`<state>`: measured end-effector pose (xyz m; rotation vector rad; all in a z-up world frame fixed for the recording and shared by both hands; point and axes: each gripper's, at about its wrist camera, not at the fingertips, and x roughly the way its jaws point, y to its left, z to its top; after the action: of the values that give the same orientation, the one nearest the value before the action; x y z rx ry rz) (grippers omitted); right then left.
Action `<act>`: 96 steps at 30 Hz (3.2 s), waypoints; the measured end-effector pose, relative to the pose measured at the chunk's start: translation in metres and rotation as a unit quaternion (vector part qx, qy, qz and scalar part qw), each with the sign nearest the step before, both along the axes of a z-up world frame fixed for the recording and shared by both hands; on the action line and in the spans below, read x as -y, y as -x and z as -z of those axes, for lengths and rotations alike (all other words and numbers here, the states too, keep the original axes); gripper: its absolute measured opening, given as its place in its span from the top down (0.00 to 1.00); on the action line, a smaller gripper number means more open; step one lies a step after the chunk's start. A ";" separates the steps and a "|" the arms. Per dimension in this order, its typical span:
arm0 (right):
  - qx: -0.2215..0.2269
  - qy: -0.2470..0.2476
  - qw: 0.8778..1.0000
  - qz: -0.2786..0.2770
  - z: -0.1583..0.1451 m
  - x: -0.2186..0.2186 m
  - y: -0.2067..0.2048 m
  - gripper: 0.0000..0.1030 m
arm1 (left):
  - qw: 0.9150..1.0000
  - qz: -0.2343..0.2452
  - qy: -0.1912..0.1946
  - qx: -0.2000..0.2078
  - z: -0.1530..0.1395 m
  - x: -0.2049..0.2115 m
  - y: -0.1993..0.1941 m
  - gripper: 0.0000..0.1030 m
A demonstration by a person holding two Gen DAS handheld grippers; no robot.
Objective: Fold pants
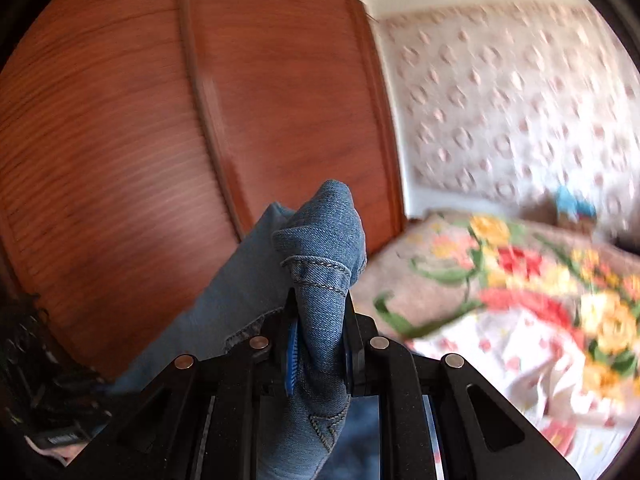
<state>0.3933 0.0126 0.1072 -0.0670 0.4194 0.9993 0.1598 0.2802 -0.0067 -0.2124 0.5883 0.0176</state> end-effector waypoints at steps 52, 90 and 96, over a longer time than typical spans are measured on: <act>0.025 0.064 0.991 0.115 0.036 0.158 0.122 0.43 | 0.997 -0.010 -0.071 0.016 -0.033 0.094 0.012 0.74; 0.075 0.011 0.955 0.286 0.033 0.262 0.318 0.25 | 0.994 0.050 -0.069 0.072 -0.070 0.239 0.089 0.00; 0.075 0.004 0.952 0.296 0.038 0.263 0.333 0.25 | 0.992 0.061 -0.073 0.078 -0.072 0.250 0.093 0.00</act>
<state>0.0606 -0.2501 0.0691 -0.0216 0.2764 0.3958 0.0665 0.0299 0.0653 -0.0344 0.4415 -0.0736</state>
